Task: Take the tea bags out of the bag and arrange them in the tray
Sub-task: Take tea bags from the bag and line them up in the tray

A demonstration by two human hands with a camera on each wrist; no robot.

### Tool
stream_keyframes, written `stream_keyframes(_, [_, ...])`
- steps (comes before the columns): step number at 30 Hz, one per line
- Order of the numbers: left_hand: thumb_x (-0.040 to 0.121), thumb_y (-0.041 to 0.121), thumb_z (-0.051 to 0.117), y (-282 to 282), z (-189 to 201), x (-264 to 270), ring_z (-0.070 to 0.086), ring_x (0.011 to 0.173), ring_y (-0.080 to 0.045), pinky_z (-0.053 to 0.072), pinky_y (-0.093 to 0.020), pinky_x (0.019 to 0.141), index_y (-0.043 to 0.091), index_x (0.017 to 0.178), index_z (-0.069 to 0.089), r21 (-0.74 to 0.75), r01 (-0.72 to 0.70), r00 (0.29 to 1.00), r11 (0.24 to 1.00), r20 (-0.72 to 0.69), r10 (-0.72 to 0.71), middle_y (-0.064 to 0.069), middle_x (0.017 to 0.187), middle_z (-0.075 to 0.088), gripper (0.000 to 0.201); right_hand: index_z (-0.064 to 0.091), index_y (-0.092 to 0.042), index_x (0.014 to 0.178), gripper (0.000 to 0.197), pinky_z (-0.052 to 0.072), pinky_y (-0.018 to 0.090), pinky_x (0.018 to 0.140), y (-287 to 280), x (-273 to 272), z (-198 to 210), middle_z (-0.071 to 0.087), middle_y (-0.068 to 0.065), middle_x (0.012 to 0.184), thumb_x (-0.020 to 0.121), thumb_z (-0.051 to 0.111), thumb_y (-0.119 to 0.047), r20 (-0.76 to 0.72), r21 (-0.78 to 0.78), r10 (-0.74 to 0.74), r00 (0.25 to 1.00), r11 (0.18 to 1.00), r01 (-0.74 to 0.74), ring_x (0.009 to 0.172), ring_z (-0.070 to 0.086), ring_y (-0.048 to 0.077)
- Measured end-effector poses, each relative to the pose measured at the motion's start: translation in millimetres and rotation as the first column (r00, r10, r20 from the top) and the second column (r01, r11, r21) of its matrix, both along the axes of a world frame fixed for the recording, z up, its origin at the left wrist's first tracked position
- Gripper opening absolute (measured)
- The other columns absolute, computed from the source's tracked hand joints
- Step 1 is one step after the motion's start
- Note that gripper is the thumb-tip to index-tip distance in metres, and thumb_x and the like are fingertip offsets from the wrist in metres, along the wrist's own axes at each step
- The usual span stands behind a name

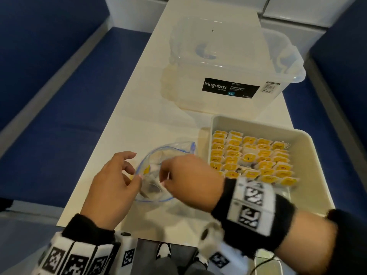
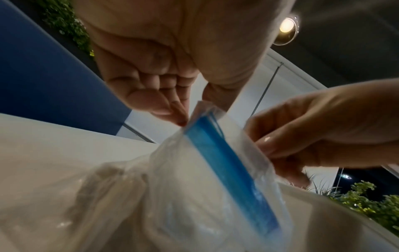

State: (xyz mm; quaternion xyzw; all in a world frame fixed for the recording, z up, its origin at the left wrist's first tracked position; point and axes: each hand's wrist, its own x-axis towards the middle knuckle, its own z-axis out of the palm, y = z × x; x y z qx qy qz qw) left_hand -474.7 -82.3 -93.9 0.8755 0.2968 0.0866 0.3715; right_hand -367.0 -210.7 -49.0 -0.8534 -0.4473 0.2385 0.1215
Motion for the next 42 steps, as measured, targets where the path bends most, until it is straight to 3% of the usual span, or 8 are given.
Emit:
stream_keyframes(5, [0.085,0.016,0.062,-1.1,-1.9,-1.5,0.057,0.066,-0.006,0.037,-0.013,0.057,0.028,0.119,0.048,-0.040,0.018,0.999,0.999,0.029,-0.017,0.011,0.086,0.053,0.039,0.047,-0.011,0.090,0.021,0.037,0.031,0.066,27.6,-20.2,-45.5,0.062,0.011,0.100,0.087,0.057,-0.029,0.007,-0.105,-0.106,0.994,0.989,0.106,0.092,0.059,0.030])
stream_keyframes(11, [0.085,0.016,0.061,-3.0,-4.2,-4.3,0.057,0.069,-0.007,0.041,-0.017,0.063,0.029,0.118,0.049,-0.090,0.028,0.998,0.996,0.057,-0.023,0.010,0.086,0.052,0.038,0.046,-0.011,0.116,0.046,0.038,0.038,0.085,32.3,-22.3,-64.4,0.061,0.010,0.109,0.084,0.056,-0.042,0.105,-0.247,-0.132,0.986,0.957,0.154,0.103,0.055,0.030])
stream_keyframes(16, [0.086,0.015,0.060,-2.0,-4.2,-2.9,0.056,0.067,-0.006,0.043,-0.020,0.064,0.029,0.119,0.048,-0.106,0.033,0.997,0.994,0.067,-0.025,0.011,0.086,0.051,0.038,0.056,-0.015,0.095,0.026,0.040,0.035,0.084,30.4,-14.9,-60.4,0.059,0.005,0.090,0.079,0.065,-0.033,-0.001,-0.292,-0.175,0.985,0.942,0.167,0.086,0.054,0.025])
stream_keyframes(22, [0.084,0.014,0.061,0.7,-4.1,-0.1,0.055,0.065,-0.007,0.042,-0.019,0.062,0.031,0.118,0.047,-0.077,0.043,0.998,0.996,0.059,-0.038,0.012,0.090,0.050,0.040,0.050,-0.017,0.085,0.033,0.038,0.027,0.066,19.1,-2.2,-44.9,0.057,0.001,0.085,0.072,0.078,-0.029,-0.104,-0.090,-0.286,0.952,0.956,0.278,0.078,0.052,0.019])
stream_keyframes(29, [0.085,0.020,0.064,-4.3,-3.1,0.4,0.049,0.083,0.004,0.037,-0.006,0.065,0.028,0.115,0.054,0.020,0.066,0.984,0.998,0.166,-0.069,0.012,0.109,0.047,0.033,0.064,-0.008,0.088,0.029,0.052,0.035,0.070,7.7,7.5,-23.5,0.071,0.011,0.085,0.071,0.080,-0.026,-0.212,0.074,-0.302,0.930,0.944,0.323,0.073,0.064,0.026])
stream_keyframes(33, [0.091,0.028,0.056,-6.1,9.2,0.5,0.051,0.077,-0.003,0.037,-0.003,0.066,0.027,0.100,0.058,0.043,-0.011,0.940,0.999,0.340,-0.004,0.011,0.096,0.055,0.009,0.059,-0.017,0.083,0.029,0.054,0.036,0.065,0.7,3.7,-9.5,0.067,0.004,0.071,0.068,0.083,-0.024,-0.328,0.267,-0.323,0.888,0.870,0.415,0.064,0.065,0.020])
stream_keyframes(37, [0.087,0.047,0.052,-5.5,21.6,6.1,0.056,0.077,-0.006,0.042,-0.009,0.065,0.032,0.085,0.060,-0.081,0.061,0.923,0.995,0.383,-0.026,0.015,0.083,0.062,0.017,0.059,-0.018,0.084,0.033,0.055,0.037,0.065,-4.4,-2.7,-0.4,0.069,0.008,0.069,0.064,0.086,-0.017,-0.493,0.403,-0.265,0.829,0.775,0.487,0.060,0.065,0.019])
stream_keyframes(42, [0.089,0.031,0.057,-7.2,33.4,16.2,0.057,0.075,-0.006,0.042,-0.010,0.063,0.028,0.075,0.059,-0.106,0.091,0.917,0.990,0.397,-0.042,0.016,0.081,0.063,0.015,0.061,-0.023,0.093,0.044,0.053,0.034,0.069,-19.0,1.3,3.4,0.069,0.005,0.081,0.059,0.088,-0.015,-0.595,0.418,-0.196,0.779,0.753,0.509,0.067,0.063,0.012])
